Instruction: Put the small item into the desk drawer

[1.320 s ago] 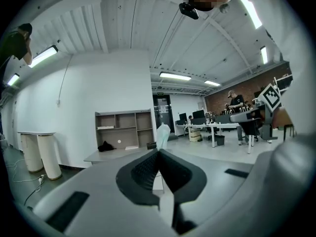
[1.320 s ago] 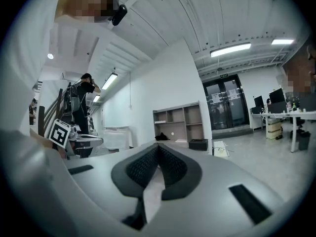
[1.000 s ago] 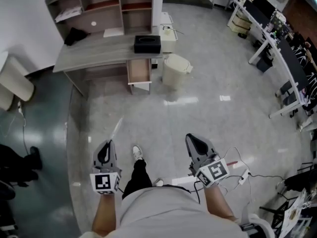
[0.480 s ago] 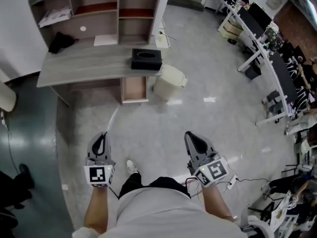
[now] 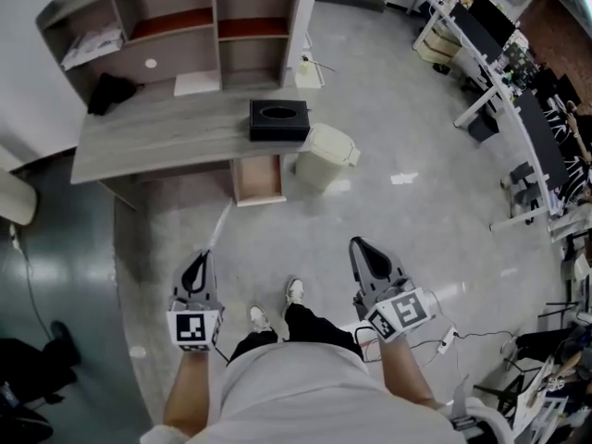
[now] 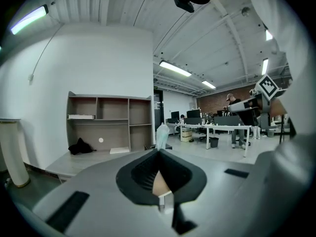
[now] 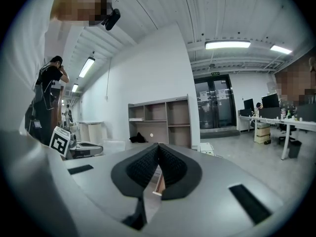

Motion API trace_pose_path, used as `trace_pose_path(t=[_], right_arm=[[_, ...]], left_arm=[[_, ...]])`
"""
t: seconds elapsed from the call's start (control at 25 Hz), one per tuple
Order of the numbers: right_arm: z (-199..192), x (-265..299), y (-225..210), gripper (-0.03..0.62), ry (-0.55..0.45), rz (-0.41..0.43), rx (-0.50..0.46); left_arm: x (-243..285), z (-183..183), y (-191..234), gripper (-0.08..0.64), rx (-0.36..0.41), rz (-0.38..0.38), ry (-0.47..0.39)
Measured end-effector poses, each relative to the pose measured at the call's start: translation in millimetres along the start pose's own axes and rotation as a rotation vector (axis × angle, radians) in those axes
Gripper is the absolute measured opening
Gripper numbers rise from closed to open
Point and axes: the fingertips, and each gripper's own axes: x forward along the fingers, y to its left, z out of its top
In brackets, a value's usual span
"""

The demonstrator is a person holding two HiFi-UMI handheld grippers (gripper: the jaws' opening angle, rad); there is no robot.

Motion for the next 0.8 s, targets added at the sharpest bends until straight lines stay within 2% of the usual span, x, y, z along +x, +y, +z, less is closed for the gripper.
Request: trace_pose_path(t=[0.28, 0.44, 0.64, 0.8], right_arm=[[24, 54, -45, 0.023, -0.068, 0.064, 0.003], [20, 82, -69, 0.023, -0.055, 0.096, 0.023], [-3, 109, -86, 0.023, -0.001, 0.134, 0.047], [-29, 128, -88, 0.023, 0.047, 0.167, 0.063]], left_arm=[[45, 24, 3, 0.017, 0.050, 0.059, -0.007], [71, 26, 4, 0.017, 0.091, 0.077, 0.016], [105, -12, 4, 0.017, 0.110, 0.081, 0.121], [139, -60, 9, 0.017, 0.194, 0.067, 0.227]])
